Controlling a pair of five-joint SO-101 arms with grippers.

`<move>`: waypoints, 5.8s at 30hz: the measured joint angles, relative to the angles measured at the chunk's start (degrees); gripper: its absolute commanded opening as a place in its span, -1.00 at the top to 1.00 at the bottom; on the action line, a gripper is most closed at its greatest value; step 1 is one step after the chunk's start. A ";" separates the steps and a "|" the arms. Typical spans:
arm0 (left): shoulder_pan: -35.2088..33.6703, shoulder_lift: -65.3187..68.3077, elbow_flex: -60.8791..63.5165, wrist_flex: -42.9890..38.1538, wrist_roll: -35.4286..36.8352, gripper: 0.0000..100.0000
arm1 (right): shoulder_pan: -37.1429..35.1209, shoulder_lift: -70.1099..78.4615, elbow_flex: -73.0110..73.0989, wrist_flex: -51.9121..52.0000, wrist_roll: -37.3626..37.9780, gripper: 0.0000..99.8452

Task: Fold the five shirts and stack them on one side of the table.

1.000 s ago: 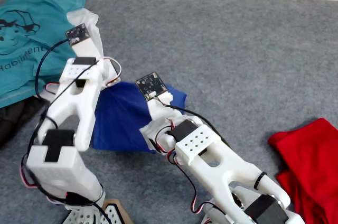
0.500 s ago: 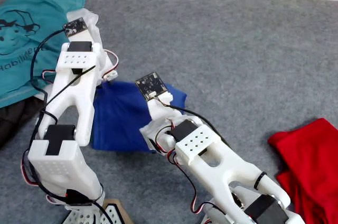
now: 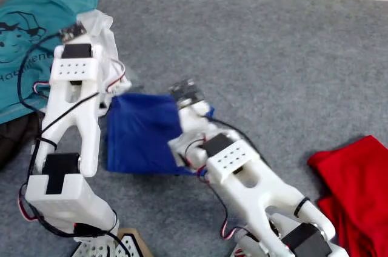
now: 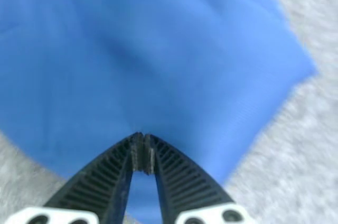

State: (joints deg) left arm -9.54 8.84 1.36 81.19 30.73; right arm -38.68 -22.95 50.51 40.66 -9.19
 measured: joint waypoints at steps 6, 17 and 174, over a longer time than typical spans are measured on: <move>0.00 0.00 4.48 0.26 0.00 0.35 | 6.68 0.00 -1.05 0.26 -1.76 0.56; -3.16 0.00 5.45 -2.64 0.00 0.35 | 6.86 0.00 0.18 -2.55 -1.85 0.53; -3.16 -0.09 21.27 -31.30 0.00 0.35 | 94.59 -33.14 7.21 6.68 30.77 0.98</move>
State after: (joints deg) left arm -12.70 8.75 22.64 49.89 30.73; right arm 55.91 -56.09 57.71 47.34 21.58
